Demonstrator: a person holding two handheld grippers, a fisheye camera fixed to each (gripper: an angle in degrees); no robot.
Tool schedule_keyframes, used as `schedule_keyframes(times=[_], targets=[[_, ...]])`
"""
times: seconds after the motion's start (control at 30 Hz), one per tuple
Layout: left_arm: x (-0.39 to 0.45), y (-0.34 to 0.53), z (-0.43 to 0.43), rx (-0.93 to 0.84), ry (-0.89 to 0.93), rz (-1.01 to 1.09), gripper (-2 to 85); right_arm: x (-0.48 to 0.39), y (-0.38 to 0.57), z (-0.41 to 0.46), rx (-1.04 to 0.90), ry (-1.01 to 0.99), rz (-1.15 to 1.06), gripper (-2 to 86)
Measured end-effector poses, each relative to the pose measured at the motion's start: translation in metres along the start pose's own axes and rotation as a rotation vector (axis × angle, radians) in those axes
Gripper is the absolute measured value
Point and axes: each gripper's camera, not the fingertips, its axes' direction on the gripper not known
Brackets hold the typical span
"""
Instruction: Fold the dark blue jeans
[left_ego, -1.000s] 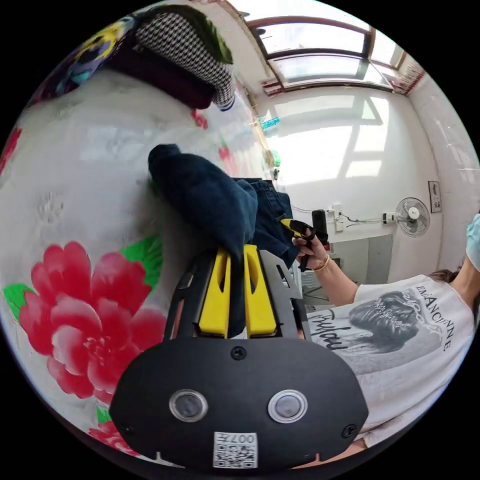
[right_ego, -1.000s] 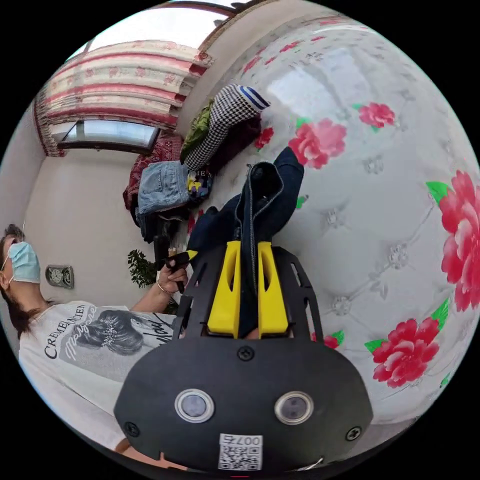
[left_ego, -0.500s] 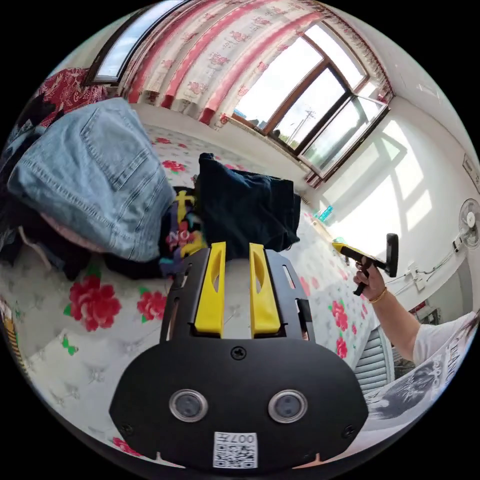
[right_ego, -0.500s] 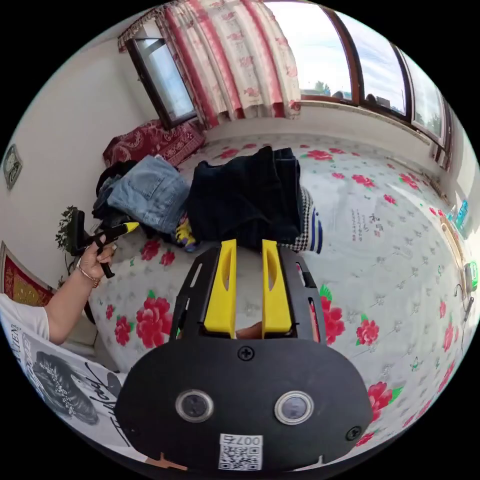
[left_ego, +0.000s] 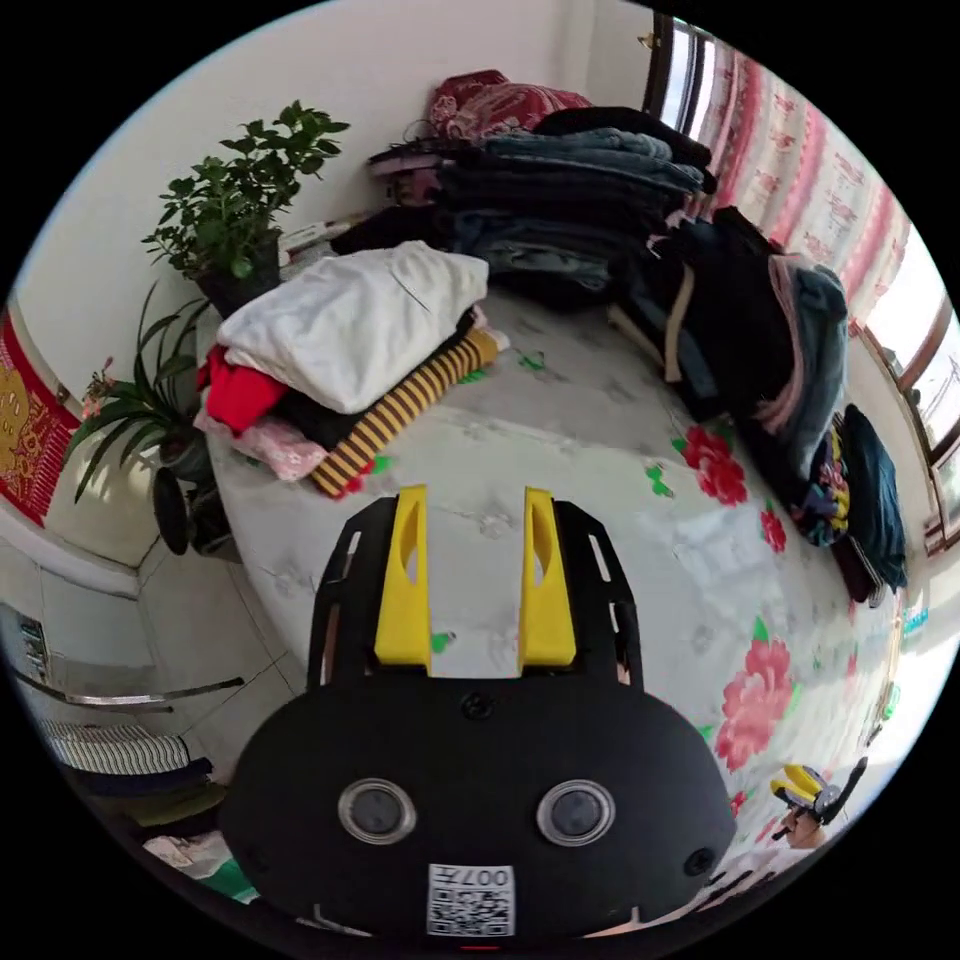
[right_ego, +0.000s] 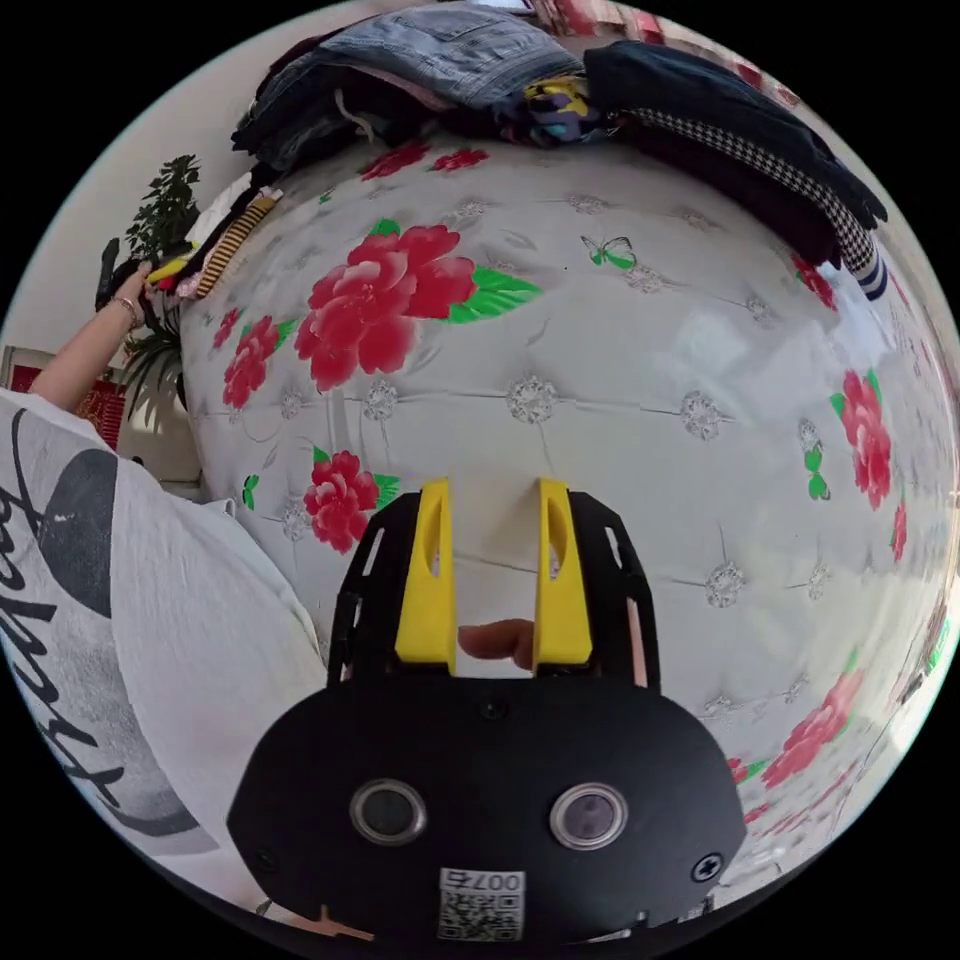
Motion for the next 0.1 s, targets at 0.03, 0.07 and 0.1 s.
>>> schedule_keyframes(times=[0.03,0.07,0.1], targets=[[-0.012,-0.021,0.001,0.003,-0.040,-0.028,13.1,-0.008,-0.008,0.001,-0.037,0.044,-0.029,11.1],[-0.020,-0.039,0.003,-0.001,-0.057,-0.049,13.2,-0.015,-0.015,0.003,-0.063,0.068,-0.040,11.3],[-0.024,-0.046,0.004,-0.003,-0.064,-0.057,13.2,-0.018,-0.017,0.004,-0.071,0.076,-0.038,11.4]])
